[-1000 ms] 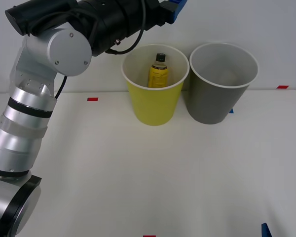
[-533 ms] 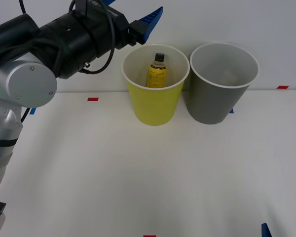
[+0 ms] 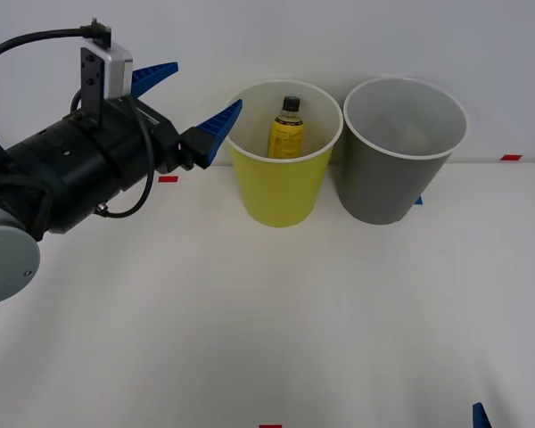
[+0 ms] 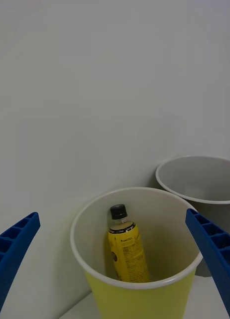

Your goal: Put cans in the gray bin and PET bottles in the light green bin.

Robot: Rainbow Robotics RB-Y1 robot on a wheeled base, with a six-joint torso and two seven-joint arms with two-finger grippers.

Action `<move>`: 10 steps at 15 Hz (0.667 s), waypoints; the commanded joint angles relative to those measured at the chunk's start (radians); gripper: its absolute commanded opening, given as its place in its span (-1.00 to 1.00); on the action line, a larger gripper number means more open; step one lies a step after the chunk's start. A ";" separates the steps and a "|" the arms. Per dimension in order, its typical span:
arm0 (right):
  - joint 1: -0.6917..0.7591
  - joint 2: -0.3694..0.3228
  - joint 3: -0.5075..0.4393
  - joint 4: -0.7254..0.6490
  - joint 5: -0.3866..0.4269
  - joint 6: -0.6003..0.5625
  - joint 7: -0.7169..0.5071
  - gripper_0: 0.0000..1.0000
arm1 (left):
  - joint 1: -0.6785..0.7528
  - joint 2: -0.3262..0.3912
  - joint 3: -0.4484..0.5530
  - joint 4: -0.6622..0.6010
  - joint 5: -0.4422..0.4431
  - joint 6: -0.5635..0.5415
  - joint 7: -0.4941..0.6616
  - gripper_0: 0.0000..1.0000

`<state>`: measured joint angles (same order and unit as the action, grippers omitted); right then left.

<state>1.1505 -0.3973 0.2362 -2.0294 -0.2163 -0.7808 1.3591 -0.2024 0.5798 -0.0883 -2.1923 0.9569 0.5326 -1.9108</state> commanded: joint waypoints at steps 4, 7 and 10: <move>0.000 0.000 0.000 0.000 0.000 0.000 0.000 1.00 | 0.242 0.020 0.139 -0.158 0.034 0.001 -0.004 1.00; 0.000 0.000 0.000 0.000 0.000 0.000 0.000 1.00 | 0.330 0.018 0.150 -0.170 0.020 -0.074 -0.011 1.00; 0.000 0.000 0.000 0.000 0.000 0.000 0.000 1.00 | 0.439 0.017 0.078 -0.172 -0.073 -0.249 -0.011 1.00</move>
<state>1.1505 -0.3973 0.2362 -2.0294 -0.2163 -0.7808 1.3591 0.1893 0.5982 0.0220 -2.3632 0.9146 0.3502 -1.9221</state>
